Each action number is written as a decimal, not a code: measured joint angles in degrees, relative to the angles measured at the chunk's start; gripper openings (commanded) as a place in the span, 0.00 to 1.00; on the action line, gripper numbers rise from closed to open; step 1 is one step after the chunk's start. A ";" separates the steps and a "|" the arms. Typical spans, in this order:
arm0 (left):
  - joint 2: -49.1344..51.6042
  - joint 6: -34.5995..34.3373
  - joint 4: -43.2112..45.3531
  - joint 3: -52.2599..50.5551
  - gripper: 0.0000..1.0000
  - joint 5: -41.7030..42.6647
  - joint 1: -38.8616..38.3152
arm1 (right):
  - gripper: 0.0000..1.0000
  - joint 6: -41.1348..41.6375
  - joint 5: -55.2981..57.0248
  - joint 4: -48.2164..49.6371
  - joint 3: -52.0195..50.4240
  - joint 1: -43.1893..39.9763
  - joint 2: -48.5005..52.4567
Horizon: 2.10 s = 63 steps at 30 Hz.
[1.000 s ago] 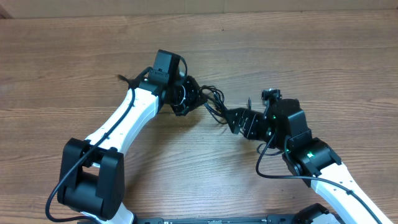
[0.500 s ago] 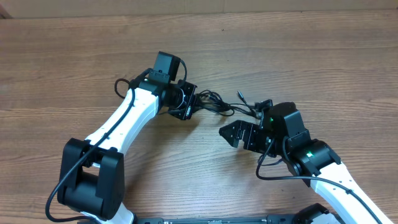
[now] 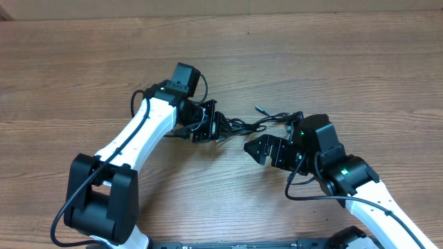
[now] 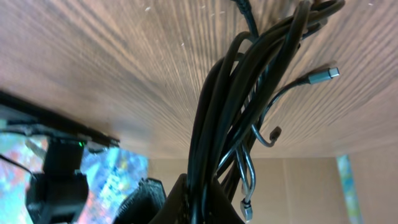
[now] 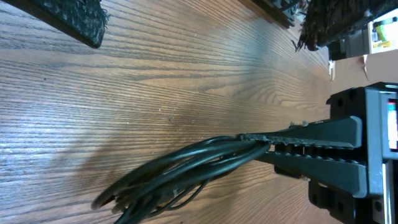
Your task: Untangle cables
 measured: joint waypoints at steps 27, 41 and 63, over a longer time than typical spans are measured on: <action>0.00 -7.63 3.08 0.00 0.04 -2.29 0.46 | 1.00 1.20 7.74 14.82 -0.98 0.33 18.47; 0.00 -7.67 3.48 0.04 0.04 -2.93 1.16 | 1.00 6.14 37.75 23.67 -1.09 13.20 21.33; 0.00 -8.26 3.23 0.11 0.04 -2.86 1.92 | 1.00 5.62 44.22 40.68 -1.66 12.90 30.77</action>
